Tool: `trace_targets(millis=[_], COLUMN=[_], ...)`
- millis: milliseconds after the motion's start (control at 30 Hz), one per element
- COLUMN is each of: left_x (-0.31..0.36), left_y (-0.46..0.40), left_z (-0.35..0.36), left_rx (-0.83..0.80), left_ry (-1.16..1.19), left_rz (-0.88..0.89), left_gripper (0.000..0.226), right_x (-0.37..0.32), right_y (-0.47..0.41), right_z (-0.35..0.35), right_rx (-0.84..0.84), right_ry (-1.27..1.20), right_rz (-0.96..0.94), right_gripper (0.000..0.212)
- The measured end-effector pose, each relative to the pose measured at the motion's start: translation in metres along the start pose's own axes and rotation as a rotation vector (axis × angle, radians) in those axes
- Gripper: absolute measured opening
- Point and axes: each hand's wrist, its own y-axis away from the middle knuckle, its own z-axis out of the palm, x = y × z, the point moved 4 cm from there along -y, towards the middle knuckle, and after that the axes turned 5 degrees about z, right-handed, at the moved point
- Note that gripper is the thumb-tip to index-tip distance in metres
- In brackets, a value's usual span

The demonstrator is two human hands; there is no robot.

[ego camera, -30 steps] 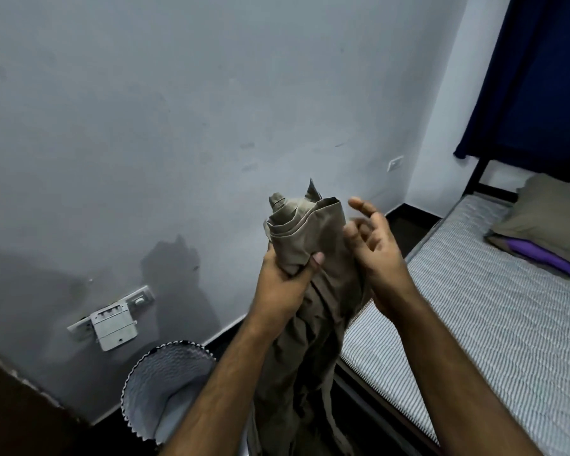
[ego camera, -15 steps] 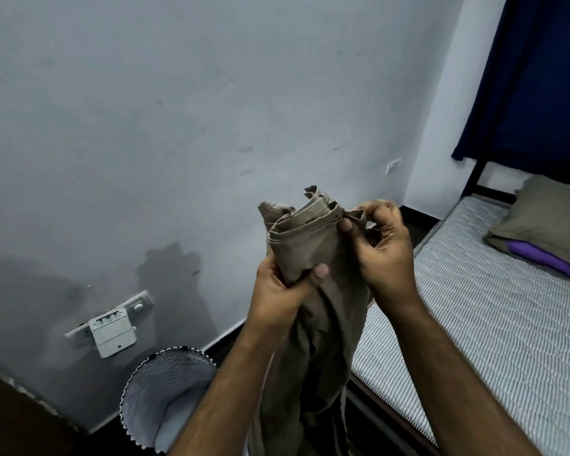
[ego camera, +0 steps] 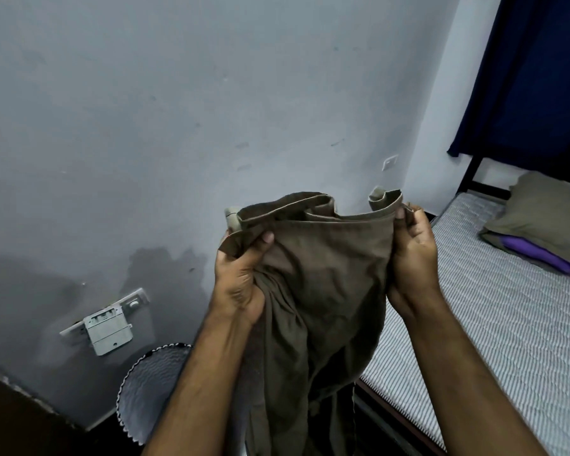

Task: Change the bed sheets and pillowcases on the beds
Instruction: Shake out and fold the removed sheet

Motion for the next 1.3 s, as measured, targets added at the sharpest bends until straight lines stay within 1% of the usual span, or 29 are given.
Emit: trace_targets(millis=[67,100,167,200,233,267,300,333,367,433,500,567,633,700,733,800,833,867,933,967,1033,1067,1133,1167,1200,1233,1300], left_x=[0.004,0.007,0.009,0.011,0.012,0.014,0.014,0.015,0.016,0.015,0.014,0.011,0.010,0.010,0.011,0.013,0.012,0.012,0.014,0.016,0.022,0.026,0.027,0.027,0.027,0.024,0.018], left_y=[-0.001,-0.001,-0.002,-0.002,-0.002,-0.002,-0.002,-0.002,-0.002,-0.002,0.001,0.006,0.008,0.008,0.008,0.010,0.011,0.010,0.006,0.005,0.003,0.006,0.012,0.013,0.017,0.019,0.025], left_z=[-0.003,-0.004,-0.009,-0.010,-0.011,-0.011,-0.012,-0.013,-0.015,-0.021,-0.026,-0.031,-0.037,-0.048,-0.053,-0.057,-0.058,-0.061,-0.078,-0.089,-0.104,-0.105,-0.098,-0.092,-0.084,-0.078,-0.066], left_rx=[0.025,0.042,0.067,0.073,0.077,0.078,0.077,0.075,0.073,0.063,0.022,-0.068,-0.151,-0.211,-0.230,-0.241,-0.228,-0.179,-0.019,0.068,0.195,0.217,0.167,0.109,0.054,0.009,-0.032], left_ry=[-0.039,-0.060,-0.077,-0.080,-0.083,-0.083,-0.086,-0.104,-0.125,-0.182,-0.257,-0.297,-0.325,-0.442,-0.520,-0.620,-0.641,-0.656,-0.686,-0.725,-0.944,-1.057,-1.181,-1.174,-1.128,-1.034,-0.776], left_rz=[-0.022,-0.030,-0.021,-0.010,0.002,0.010,0.019,0.031,0.047,0.068,0.064,0.034,-0.006,-0.024,-0.025,-0.016,-0.007,0.002,0.054,0.089,0.189,0.249,0.366,0.409,0.409,0.375,0.209], left_gripper=[0.053,0.046,0.042,0.037,0.030,0.024,0.021,0.020,0.022,0.027,0.025,0.032,0.048,0.064,0.068,0.073,0.076,0.077,0.069,0.061,0.044,0.039,0.042,0.042,0.037,0.032,0.029], right_x=[0.001,0.002,0.005,0.006,0.006,0.005,0.004,0.001,-0.001,-0.002,-0.003,-0.004,-0.006,-0.008,-0.009,-0.011,-0.011,-0.011,-0.009,-0.009,-0.006,-0.004,0.000,0.002,0.004,0.005,0.009], right_y=[0.001,0.001,0.006,0.008,0.010,0.011,0.010,0.009,0.008,0.003,-0.003,-0.007,-0.011,-0.016,-0.018,-0.024,-0.026,-0.028,-0.030,-0.030,-0.031,-0.031,-0.032,-0.032,-0.032,-0.033,-0.032], right_z=[-0.001,-0.003,-0.003,-0.004,-0.004,-0.004,-0.004,-0.002,-0.001,-0.003,-0.007,-0.010,-0.011,-0.012,-0.012,-0.014,-0.015,-0.015,-0.016,-0.015,-0.013,-0.012,-0.011,-0.010,-0.010,-0.009,-0.008], right_rx=[-0.098,-0.169,-0.363,-0.457,-0.526,-0.558,-0.544,-0.490,-0.415,-0.248,-0.127,-0.072,-0.028,0.025,0.050,0.081,0.091,0.100,0.114,0.123,0.133,0.135,0.136,0.137,0.137,0.137,0.132], right_ry=[-0.019,0.012,0.099,0.134,0.181,0.245,0.329,0.386,0.410,0.337,0.221,0.207,0.202,0.184,0.176,0.169,0.165,0.161,0.161,0.165,0.175,0.176,0.162,0.154,0.151,0.152,0.147], right_rz=[0.082,0.119,0.205,0.246,0.263,0.255,0.225,0.183,0.135,0.056,0.007,-0.028,-0.060,-0.092,-0.104,-0.119,-0.119,-0.115,-0.113,-0.114,-0.118,-0.113,-0.094,-0.085,-0.078,-0.072,-0.056], right_gripper=[0.022,0.036,0.067,0.074,0.072,0.061,0.043,0.025,0.015,0.012,0.017,0.021,0.021,0.019,0.018,0.017,0.017,0.016,0.016,0.016,0.016,0.016,0.014,0.014,0.014,0.014,0.013])
